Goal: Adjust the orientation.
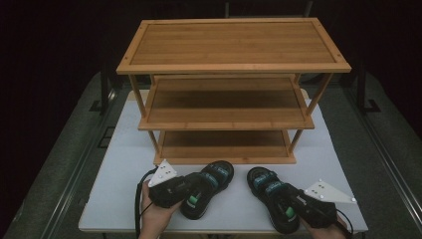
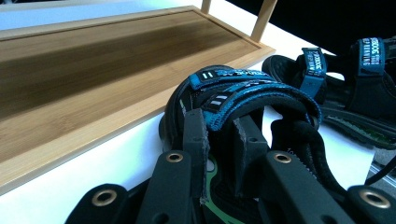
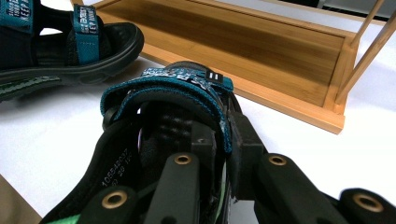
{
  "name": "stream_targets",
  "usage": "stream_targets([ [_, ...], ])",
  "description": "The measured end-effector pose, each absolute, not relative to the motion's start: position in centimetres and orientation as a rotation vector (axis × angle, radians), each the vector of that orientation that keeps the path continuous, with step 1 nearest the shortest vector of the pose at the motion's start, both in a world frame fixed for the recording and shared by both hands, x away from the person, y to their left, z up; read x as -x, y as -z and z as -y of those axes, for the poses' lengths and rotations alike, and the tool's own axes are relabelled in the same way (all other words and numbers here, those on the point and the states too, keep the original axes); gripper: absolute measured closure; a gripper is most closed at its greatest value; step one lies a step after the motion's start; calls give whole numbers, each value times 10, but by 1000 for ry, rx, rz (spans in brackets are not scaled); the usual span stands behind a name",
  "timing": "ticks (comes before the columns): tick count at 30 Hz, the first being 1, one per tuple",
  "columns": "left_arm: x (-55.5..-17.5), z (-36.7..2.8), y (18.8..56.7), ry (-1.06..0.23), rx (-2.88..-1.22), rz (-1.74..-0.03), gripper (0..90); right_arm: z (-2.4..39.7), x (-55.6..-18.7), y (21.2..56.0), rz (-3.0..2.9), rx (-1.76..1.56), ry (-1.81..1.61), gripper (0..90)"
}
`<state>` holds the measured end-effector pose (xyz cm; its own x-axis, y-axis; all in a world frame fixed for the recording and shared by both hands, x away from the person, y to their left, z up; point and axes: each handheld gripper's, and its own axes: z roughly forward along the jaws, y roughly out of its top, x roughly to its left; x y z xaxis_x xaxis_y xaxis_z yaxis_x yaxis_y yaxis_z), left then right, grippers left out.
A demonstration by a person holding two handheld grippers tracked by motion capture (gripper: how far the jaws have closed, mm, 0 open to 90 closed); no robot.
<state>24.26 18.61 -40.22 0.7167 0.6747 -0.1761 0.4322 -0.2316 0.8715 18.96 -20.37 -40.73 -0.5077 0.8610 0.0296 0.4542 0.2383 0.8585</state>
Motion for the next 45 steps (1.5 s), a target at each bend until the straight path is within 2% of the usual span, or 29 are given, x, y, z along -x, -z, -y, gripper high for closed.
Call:
stream_targets([
  [20,-247,-181,401,-314,-1836,-890,779,201,-195,401,-2031,-1195,-1206,820],
  [45,-268,-164,398,-388,-1750,-958,779,170,-233,386,-1971,-1186,-1203,820],
])
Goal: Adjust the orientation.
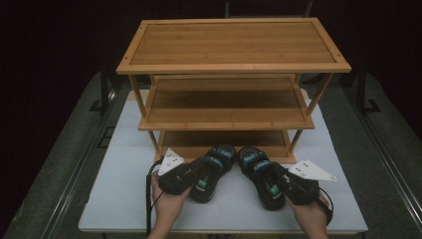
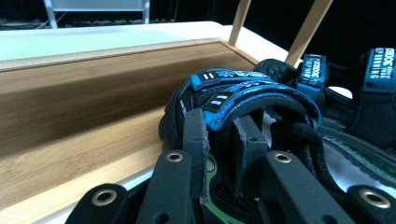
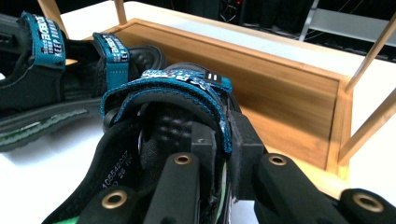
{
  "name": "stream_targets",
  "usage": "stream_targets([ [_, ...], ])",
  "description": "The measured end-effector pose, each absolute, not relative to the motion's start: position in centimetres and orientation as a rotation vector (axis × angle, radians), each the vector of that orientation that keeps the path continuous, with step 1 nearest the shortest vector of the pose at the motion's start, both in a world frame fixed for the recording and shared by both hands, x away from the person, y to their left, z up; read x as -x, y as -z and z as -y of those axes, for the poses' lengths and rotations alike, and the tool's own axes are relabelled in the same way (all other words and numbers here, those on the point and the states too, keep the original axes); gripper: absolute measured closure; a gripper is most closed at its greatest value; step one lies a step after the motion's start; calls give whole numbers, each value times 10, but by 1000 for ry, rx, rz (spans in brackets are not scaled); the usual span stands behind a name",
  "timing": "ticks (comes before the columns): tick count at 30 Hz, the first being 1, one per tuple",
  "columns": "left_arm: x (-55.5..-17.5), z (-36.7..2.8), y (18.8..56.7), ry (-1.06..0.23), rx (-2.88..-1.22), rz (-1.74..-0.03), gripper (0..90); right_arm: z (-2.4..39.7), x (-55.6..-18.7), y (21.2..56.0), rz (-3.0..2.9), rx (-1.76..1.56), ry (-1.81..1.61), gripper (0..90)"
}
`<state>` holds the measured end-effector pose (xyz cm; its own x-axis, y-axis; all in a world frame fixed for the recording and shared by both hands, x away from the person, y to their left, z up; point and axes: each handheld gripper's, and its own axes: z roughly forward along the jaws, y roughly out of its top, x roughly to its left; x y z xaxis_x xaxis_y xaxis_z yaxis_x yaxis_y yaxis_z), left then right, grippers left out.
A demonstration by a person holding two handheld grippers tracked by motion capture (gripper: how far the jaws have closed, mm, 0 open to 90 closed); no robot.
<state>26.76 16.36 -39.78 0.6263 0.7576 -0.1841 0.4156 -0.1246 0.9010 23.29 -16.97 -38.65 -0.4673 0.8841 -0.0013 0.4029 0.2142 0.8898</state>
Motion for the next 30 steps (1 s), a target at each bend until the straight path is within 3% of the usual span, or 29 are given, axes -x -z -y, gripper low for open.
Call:
stream_targets([
  [9,-276,-158,397,-470,-1723,-991,779,160,-251,384,-1924,-1216,-1188,820],
  [30,-297,-131,414,-521,-1668,-1083,778,140,-281,394,-1860,-1311,-1140,818],
])
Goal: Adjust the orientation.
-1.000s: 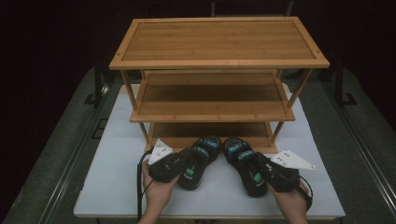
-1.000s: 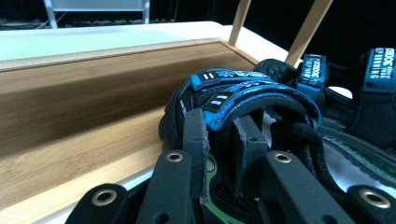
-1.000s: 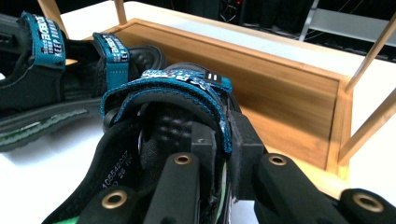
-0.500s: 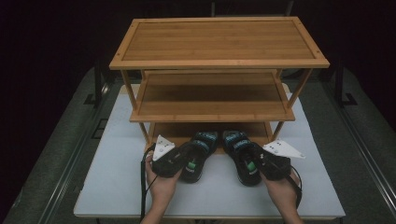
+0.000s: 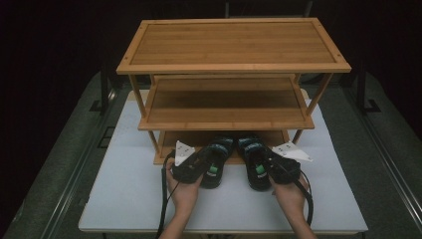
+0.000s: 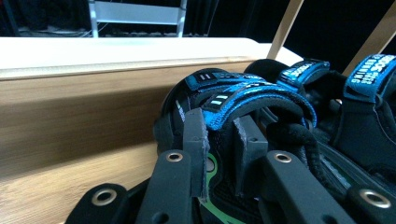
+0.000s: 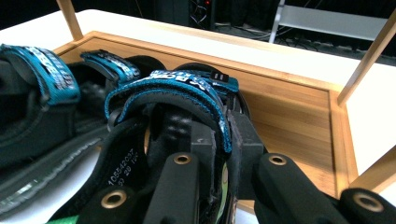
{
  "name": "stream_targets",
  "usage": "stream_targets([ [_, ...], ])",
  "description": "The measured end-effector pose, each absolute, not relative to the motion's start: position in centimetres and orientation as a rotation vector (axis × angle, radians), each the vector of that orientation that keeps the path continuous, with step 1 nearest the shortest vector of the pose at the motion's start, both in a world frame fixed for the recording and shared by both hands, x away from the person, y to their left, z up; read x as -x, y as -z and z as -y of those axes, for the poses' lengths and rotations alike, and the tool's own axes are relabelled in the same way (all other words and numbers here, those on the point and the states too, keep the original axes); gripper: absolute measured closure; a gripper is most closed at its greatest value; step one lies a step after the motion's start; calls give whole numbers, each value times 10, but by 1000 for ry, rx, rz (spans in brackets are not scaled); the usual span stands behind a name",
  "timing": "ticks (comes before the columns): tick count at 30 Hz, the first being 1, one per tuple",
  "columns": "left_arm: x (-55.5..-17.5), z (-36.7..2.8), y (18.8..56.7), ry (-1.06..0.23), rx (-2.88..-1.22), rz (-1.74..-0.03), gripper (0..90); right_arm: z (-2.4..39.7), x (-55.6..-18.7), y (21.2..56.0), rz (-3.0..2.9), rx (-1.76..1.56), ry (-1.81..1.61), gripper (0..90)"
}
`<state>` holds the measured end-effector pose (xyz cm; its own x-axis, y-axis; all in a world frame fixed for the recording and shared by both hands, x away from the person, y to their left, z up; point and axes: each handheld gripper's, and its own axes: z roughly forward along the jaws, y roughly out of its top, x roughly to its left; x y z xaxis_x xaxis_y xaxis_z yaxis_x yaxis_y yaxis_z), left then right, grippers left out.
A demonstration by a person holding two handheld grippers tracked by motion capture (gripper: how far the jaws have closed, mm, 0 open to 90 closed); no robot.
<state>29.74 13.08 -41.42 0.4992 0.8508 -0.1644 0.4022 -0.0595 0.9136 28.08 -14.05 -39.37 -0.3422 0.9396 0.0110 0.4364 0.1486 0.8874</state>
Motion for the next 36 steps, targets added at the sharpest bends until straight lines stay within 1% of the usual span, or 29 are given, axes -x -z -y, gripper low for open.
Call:
stream_targets([
  [14,-305,-120,424,-494,-1673,-1119,770,132,-293,404,-1872,-1343,-1098,814],
  [15,-306,-121,424,-477,-1680,-1111,760,131,-293,405,-1879,-1339,-1095,812],
  [19,-307,-125,425,-514,-1726,-1083,719,128,-294,413,-1919,-1271,-1024,792],
  [21,-308,-127,425,-501,-1737,-1070,701,130,-294,413,-1920,-1272,-1029,784],
  [26,-310,-128,424,-495,-1750,-1056,623,135,-297,412,-1940,-1291,-1056,730],
  [28,-310,-128,424,-492,-1759,-1049,617,136,-296,412,-1941,-1283,-1056,716],
  [36,-309,-130,420,-496,-1795,-1030,546,139,-294,409,-1940,-1256,-1053,618],
])
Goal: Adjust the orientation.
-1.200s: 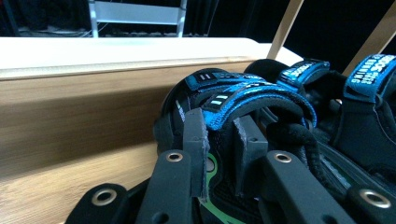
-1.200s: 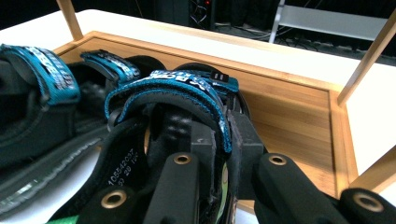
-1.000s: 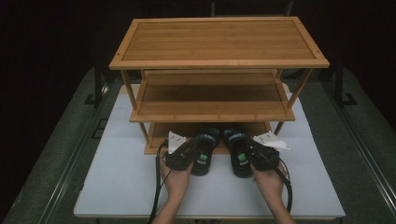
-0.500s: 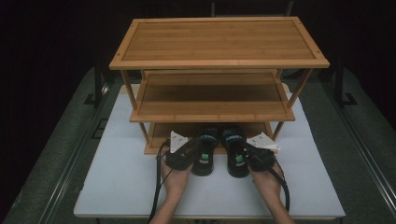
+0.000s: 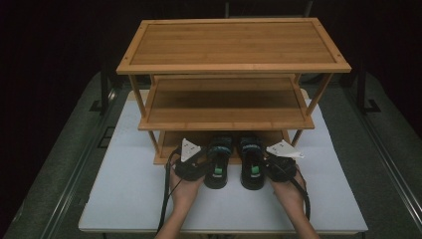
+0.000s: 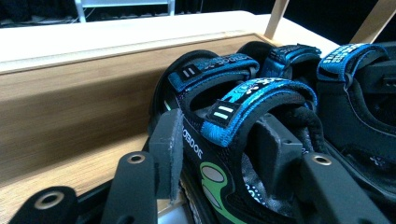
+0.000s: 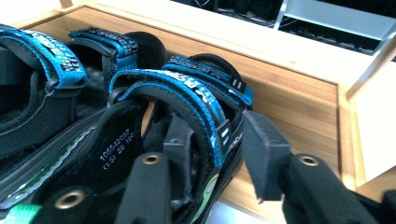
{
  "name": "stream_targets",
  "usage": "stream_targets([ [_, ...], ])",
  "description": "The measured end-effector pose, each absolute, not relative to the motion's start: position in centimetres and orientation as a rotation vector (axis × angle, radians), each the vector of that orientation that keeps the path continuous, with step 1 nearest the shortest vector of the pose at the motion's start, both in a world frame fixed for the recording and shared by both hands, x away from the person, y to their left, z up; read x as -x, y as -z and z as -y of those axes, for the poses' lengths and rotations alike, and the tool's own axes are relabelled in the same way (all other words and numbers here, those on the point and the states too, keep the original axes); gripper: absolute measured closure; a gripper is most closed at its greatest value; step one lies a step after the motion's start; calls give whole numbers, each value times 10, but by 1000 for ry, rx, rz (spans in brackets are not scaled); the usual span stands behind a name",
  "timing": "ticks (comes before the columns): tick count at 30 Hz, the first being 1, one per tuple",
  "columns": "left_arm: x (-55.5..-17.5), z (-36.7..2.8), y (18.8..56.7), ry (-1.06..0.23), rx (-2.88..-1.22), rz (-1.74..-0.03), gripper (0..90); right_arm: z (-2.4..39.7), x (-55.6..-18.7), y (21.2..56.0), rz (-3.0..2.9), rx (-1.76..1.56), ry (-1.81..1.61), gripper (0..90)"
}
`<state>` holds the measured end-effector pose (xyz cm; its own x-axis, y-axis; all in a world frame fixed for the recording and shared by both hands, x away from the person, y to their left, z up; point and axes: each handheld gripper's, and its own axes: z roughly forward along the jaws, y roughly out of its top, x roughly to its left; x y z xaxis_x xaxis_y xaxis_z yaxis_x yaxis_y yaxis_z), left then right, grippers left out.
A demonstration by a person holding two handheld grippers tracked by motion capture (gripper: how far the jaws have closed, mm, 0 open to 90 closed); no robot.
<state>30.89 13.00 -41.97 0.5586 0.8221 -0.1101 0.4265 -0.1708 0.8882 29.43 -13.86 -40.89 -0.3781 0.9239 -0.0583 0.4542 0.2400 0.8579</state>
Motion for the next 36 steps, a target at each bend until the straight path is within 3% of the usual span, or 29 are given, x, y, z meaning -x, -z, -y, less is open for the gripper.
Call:
stream_targets([
  [18,-287,-141,404,-440,-1780,-902,443,151,-270,396,-1943,-1238,-1168,544],
  [36,-255,-161,402,-415,-1805,-801,267,175,-223,394,-2078,-1128,-1282,350],
])
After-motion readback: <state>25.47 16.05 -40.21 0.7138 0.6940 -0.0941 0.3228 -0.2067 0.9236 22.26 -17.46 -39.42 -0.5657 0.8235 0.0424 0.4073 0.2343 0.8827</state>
